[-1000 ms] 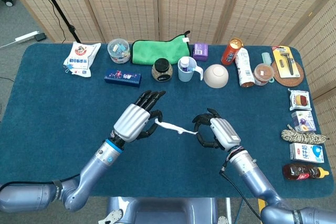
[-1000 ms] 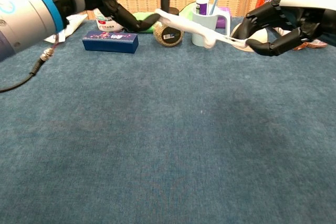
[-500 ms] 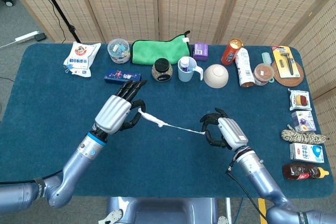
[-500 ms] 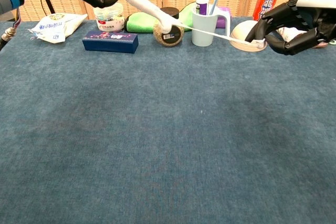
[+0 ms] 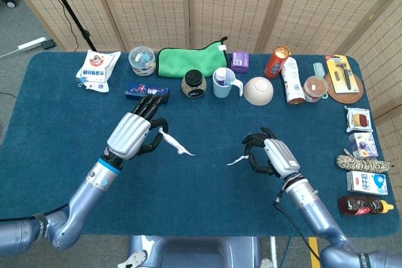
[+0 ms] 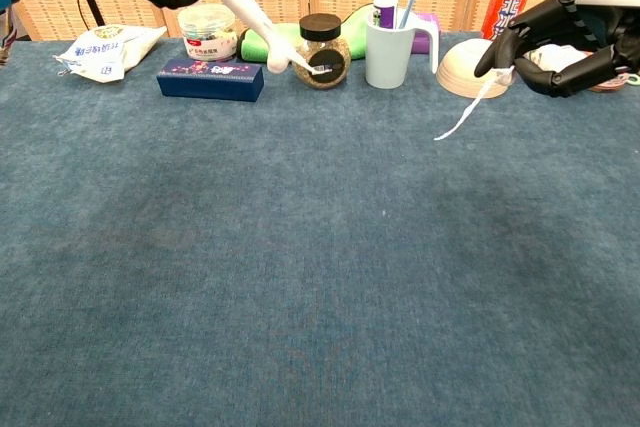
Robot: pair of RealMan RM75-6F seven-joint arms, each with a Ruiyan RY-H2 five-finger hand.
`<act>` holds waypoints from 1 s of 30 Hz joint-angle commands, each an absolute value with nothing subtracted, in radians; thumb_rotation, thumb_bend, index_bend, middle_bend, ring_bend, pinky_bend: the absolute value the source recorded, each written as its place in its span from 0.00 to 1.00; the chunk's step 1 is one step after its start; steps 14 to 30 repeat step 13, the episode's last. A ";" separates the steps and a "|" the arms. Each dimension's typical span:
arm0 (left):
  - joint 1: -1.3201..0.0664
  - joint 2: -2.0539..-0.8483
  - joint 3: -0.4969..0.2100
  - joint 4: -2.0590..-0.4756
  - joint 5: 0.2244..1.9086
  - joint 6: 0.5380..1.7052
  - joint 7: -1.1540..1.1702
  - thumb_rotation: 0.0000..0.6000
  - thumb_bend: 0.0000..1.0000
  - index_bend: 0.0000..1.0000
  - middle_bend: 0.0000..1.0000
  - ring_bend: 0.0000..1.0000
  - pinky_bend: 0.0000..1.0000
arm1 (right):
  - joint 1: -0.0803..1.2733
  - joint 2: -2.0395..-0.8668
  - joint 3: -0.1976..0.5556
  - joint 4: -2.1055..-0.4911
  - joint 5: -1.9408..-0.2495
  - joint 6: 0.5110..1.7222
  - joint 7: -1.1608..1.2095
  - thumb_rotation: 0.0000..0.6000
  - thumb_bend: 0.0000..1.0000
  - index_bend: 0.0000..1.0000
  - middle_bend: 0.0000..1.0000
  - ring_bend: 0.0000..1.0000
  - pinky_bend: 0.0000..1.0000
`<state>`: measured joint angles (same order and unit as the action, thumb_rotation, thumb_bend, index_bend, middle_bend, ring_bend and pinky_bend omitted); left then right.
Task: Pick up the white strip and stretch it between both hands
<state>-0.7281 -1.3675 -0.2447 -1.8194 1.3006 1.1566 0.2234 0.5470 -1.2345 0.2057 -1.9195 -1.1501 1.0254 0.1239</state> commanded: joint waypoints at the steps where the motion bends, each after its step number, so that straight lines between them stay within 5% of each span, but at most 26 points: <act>1: -0.727 -1.365 -0.246 -1.819 1.301 1.157 0.221 1.00 0.50 0.79 0.00 0.00 0.00 | 0.546 -1.235 0.205 -1.917 -1.150 1.026 0.122 1.00 0.62 0.65 0.33 0.23 0.00; 30: -0.734 -1.378 -0.249 -1.791 1.305 1.153 0.202 1.00 0.50 0.79 0.00 0.00 0.00 | 0.546 -1.242 0.209 -1.905 -1.143 1.021 0.128 1.00 0.62 0.65 0.33 0.23 0.00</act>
